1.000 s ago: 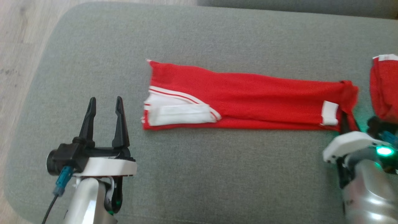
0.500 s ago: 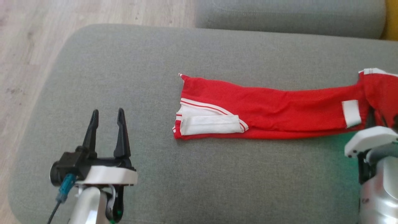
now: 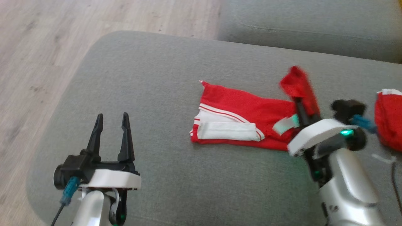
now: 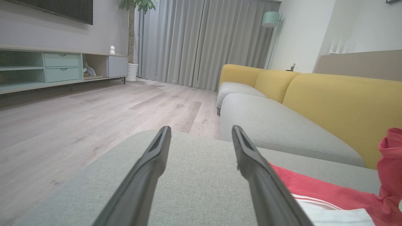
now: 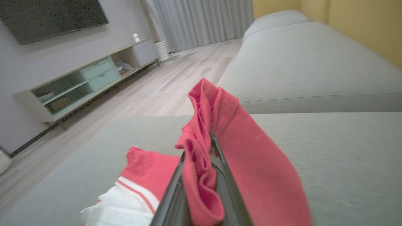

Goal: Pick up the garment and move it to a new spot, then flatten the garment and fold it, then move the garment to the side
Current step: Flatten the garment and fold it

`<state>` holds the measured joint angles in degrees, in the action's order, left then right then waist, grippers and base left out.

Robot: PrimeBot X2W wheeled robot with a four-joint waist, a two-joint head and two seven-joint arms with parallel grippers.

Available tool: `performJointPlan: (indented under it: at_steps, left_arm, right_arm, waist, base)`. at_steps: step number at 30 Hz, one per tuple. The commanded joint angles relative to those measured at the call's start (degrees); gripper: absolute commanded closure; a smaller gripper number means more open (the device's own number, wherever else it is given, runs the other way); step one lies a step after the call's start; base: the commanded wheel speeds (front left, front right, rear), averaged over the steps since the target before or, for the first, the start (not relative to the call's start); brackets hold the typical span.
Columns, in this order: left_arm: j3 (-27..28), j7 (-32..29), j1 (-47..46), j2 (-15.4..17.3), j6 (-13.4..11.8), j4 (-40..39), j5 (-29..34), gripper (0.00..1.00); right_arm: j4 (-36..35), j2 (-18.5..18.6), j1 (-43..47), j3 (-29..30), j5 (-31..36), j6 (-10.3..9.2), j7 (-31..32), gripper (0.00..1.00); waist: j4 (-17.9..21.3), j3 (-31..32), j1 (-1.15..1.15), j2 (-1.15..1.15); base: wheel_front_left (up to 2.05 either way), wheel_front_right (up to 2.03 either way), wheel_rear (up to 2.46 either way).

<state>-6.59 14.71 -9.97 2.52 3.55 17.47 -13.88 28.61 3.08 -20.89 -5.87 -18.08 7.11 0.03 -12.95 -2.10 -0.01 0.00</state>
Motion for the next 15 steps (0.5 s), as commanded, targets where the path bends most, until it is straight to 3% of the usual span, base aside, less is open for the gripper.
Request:
performJointPlan:
  at_steps: [1,8,15]
  left_arm:
    - [1.16,0.29,-1.36,0.36,0.09,-1.87,0.17,0.00]
    - [0.47,0.29,-2.24,0.36,-0.04,-2.90,-0.17,0.00]
    - [-1.66,0.29,-3.70,0.36,-0.60,-3.41,-1.78,0.00]
  right_arm:
    - [-2.48,-0.19,-1.71,-2.73,-0.55,0.37,-0.22,1.00]
    - [0.18,-0.20,-5.82,-12.95,-5.50,0.37,-1.47,1.00]
    - [6.90,-0.20,-10.81,-19.13,-6.09,0.37,-3.55,1.00]
  waist:
    - [-1.01,-0.37,0.01,0.00]
    - [-3.33,-3.15,0.01,0.00]
    - [-5.75,-6.19,0.01,0.00]
  base:
    - [0.00,0.00,0.00]
    - [0.00,0.00,0.00]
    - [0.00,0.00,0.00]
